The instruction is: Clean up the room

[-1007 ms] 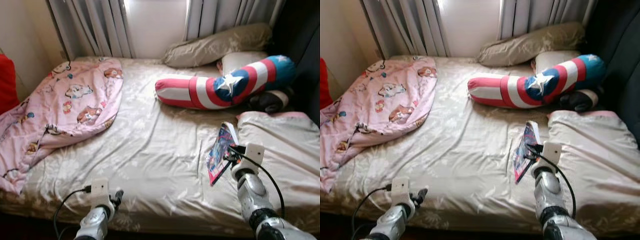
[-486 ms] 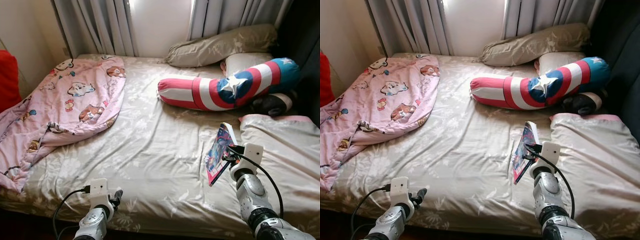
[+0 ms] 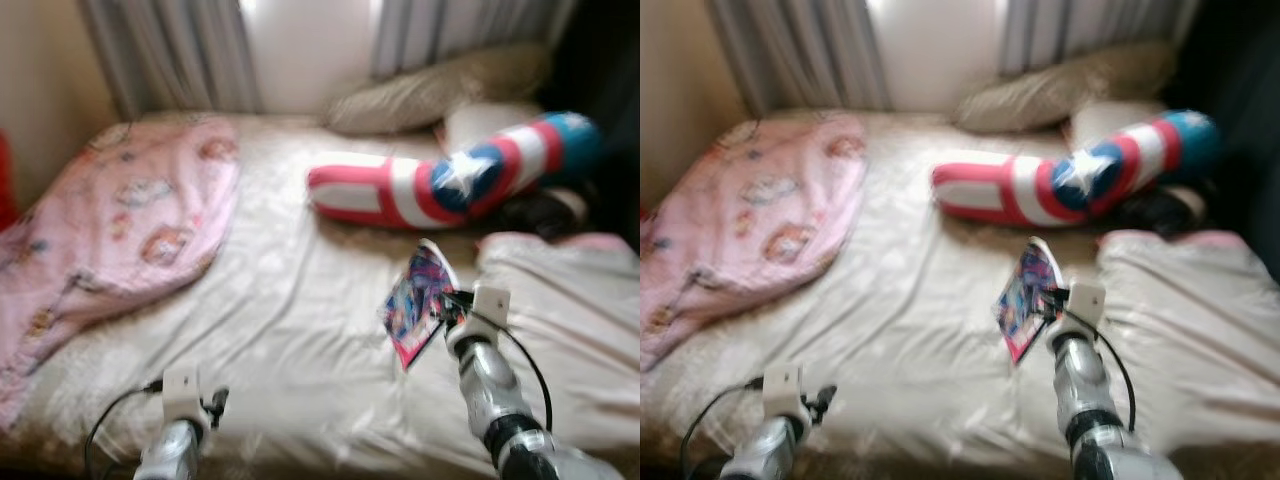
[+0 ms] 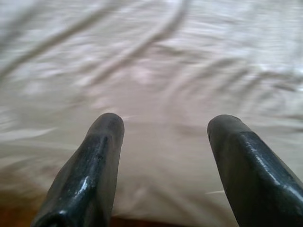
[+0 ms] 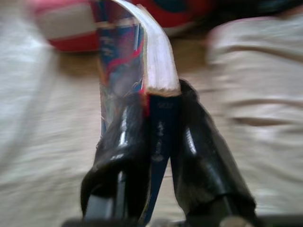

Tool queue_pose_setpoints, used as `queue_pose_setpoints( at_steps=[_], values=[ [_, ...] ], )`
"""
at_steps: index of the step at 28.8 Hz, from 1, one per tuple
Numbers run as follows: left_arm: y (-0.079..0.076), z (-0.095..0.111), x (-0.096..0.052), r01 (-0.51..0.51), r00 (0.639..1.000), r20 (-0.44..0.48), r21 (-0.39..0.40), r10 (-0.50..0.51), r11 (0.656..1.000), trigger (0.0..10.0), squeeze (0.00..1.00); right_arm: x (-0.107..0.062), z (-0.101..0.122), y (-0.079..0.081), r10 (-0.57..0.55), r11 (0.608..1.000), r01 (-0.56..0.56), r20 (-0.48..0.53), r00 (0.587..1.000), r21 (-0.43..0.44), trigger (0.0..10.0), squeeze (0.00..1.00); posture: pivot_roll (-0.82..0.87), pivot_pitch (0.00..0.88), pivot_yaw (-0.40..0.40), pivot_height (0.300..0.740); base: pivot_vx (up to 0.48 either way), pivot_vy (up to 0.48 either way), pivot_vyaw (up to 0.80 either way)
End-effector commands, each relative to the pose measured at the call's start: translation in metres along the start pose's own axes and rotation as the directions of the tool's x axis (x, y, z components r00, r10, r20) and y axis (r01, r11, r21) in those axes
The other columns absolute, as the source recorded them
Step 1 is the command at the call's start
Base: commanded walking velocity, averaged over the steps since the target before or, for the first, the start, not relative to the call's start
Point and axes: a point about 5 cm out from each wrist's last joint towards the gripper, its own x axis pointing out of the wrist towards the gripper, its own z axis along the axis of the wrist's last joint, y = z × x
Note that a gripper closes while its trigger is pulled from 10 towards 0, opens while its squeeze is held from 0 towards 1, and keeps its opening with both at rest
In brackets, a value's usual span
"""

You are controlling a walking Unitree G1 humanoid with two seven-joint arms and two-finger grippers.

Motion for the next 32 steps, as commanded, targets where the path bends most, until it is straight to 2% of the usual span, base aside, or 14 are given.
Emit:
queue_pose_setpoints(
  at_steps=[1,10,14,16,19,32],
  values=[
    [0.019,-0.004,-0.004,-0.054,0.998,-0.02,0.011,0.054,0.998,10.0,0.0,0.007,0.017,0.017,0.042,0.999,-0.043,0.076,0.996,0.009,10.0,0.0,0.08,0.0,-0.019,0.74,0.0,0.0,0.0],
    [0.02,-0.004,-0.004,-0.057,0.998,-0.018,0.014,0.057,0.998,10.0,0.0,0.007,0.019,0.019,0.063,0.998,-0.065,0.089,0.994,0.017,10.0,0.0,0.08,0.0,-0.018,0.74,0.0,0.0,0.0],
    [0.02,0.001,-0.003,-0.062,0.998,0.002,0.011,0.062,0.998,10.0,0.0,0.007,0.019,0.029,0.151,0.986,-0.157,0.102,0.983,0.052,10.0,0.0,0.08,0.0,-0.016,0.74,0.0,0.0,0.0],
    [0.019,0.007,-0.001,-0.062,0.998,0.019,0.009,0.062,0.998,10.0,0.0,0.007,0.019,0.034,0.205,0.976,-0.21,0.096,0.974,0.053,10.0,0.0,0.08,0.0,-0.016,0.74,0.0,0.0,0.0],
    [0.018,0.012,0.001,-0.058,0.998,0.033,0.004,0.058,0.998,10.0,0.0,0.007,0.019,0.037,0.223,0.971,-0.23,0.107,0.969,0.067,10.0,0.0,0.08,0.0,-0.016,0.74,0.0,0.0,0.0],
    [0.0,0.048,0.01,0.003,0.985,0.175,-0.021,0.001,1.0,10.0,0.0,0.006,0.015,0.036,0.226,0.971,-0.232,0.097,0.969,0.054,10.0,0.0,0.07,0.0,-0.01,0.74,0.0,0.0,0.0]
  ],
)
